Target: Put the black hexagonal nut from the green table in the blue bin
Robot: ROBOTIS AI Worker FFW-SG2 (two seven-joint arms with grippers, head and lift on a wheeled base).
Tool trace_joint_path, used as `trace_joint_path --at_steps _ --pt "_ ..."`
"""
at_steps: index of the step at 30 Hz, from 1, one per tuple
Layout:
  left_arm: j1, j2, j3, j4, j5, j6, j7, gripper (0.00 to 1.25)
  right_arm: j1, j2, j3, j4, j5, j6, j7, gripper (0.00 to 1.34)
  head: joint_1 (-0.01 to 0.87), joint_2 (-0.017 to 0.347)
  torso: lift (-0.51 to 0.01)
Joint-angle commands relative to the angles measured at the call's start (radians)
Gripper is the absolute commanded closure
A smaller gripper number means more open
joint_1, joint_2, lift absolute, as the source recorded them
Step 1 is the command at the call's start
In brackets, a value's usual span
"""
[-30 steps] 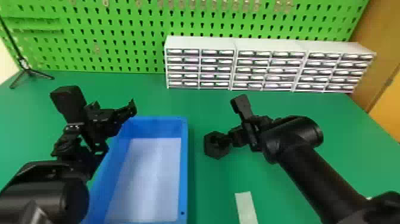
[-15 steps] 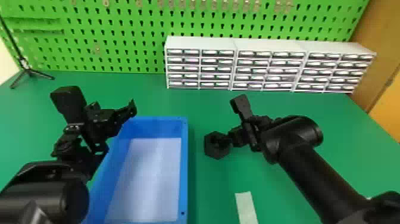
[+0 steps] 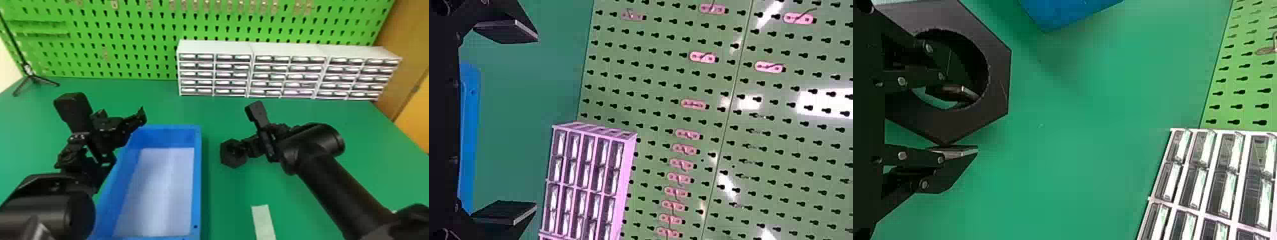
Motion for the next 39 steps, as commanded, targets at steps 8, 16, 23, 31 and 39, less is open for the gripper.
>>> trace_joint_path --at_steps 8,16,23,31,39 --pt "0.000 0.000 0.002 0.000 0.000 0.000 -0.002 0.10 0.016 0.002 0.005 -0.010 0.016 -0.009 0.000 0.99 0.692 0.008 -0.097" --pt "0.001 0.000 0.003 0.000 0.000 0.000 -0.003 0.10 0.023 -0.001 0.002 -0.044 0.045 -0.017 0.000 0.99 0.692 0.008 -0.097" --pt "0.005 0.000 0.005 0.000 0.000 0.000 -0.005 0.10 0.056 -0.009 -0.043 -0.165 0.088 -0.026 0.000 0.99 0.692 0.008 -0.097" --pt "0.008 0.000 0.008 0.000 0.000 0.000 -0.005 0.10 0.099 -0.020 -0.098 -0.283 0.105 -0.043 -0.002 0.99 0.692 0.008 -0.097" --pt "0.009 0.000 0.008 0.000 0.000 0.000 -0.008 0.10 0.139 -0.031 -0.141 -0.385 0.107 -0.051 -0.002 0.99 0.692 0.008 -0.097"
